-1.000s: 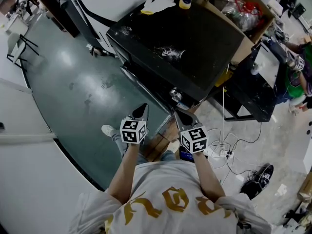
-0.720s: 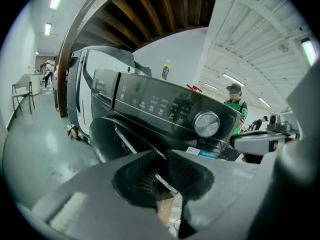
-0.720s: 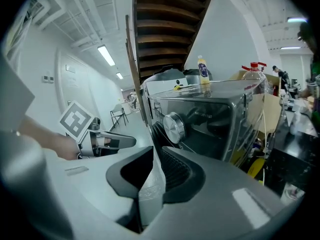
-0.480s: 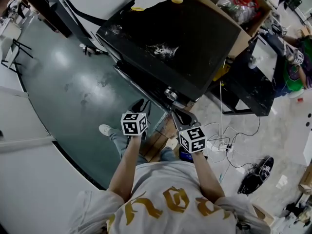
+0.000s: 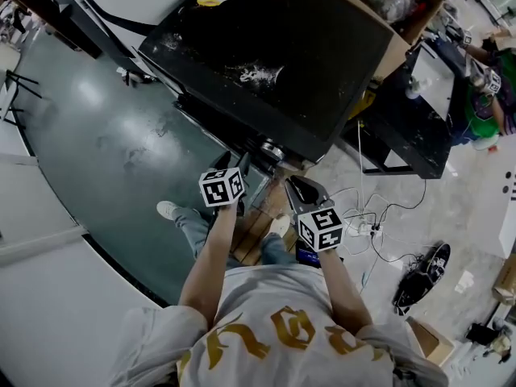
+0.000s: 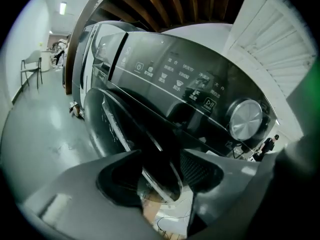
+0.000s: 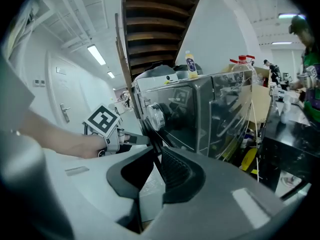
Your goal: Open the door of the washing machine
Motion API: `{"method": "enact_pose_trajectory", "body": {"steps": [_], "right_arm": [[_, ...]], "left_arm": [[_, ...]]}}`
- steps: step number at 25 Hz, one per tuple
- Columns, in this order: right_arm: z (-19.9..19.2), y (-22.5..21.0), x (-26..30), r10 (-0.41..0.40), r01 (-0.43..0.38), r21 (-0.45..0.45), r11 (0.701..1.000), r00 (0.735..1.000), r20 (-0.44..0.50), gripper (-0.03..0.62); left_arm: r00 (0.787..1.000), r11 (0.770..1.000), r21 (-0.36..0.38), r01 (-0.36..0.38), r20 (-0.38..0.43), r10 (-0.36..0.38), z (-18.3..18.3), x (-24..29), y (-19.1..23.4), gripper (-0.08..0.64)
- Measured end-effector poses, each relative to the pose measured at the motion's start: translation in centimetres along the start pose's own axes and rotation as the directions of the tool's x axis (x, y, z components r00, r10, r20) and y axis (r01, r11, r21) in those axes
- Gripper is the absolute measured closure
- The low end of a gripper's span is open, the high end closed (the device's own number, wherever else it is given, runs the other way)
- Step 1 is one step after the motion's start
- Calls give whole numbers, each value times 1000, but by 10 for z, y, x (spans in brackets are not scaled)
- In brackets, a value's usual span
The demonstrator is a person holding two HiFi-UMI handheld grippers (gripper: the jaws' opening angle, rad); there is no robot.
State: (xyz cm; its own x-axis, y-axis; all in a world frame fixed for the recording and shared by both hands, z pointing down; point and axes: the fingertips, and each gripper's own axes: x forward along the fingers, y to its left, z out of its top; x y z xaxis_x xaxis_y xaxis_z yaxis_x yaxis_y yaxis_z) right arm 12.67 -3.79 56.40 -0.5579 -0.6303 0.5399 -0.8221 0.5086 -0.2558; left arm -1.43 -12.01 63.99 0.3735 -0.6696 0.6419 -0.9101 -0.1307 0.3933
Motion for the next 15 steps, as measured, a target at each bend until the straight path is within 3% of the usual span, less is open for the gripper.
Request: {"method": "enact_pose_trajectory", "body": {"steps": [6,10,15], "right_arm": [[-8,-8,0,-13,13,27,1000,1000,-13,534],[-8,-8,3,-11,11,26,1000,1000,-18,545],[-6,-9,5,-12,12,24,1000,1000,-15,546]], "left_arm": [[999,999,-2,-46,-16,46,-2,13,0,337],[993,989,104,-109,-33,113,-6,16,0,322],[988,985,89,-148,-40,152,-7,22,4,298]]}}
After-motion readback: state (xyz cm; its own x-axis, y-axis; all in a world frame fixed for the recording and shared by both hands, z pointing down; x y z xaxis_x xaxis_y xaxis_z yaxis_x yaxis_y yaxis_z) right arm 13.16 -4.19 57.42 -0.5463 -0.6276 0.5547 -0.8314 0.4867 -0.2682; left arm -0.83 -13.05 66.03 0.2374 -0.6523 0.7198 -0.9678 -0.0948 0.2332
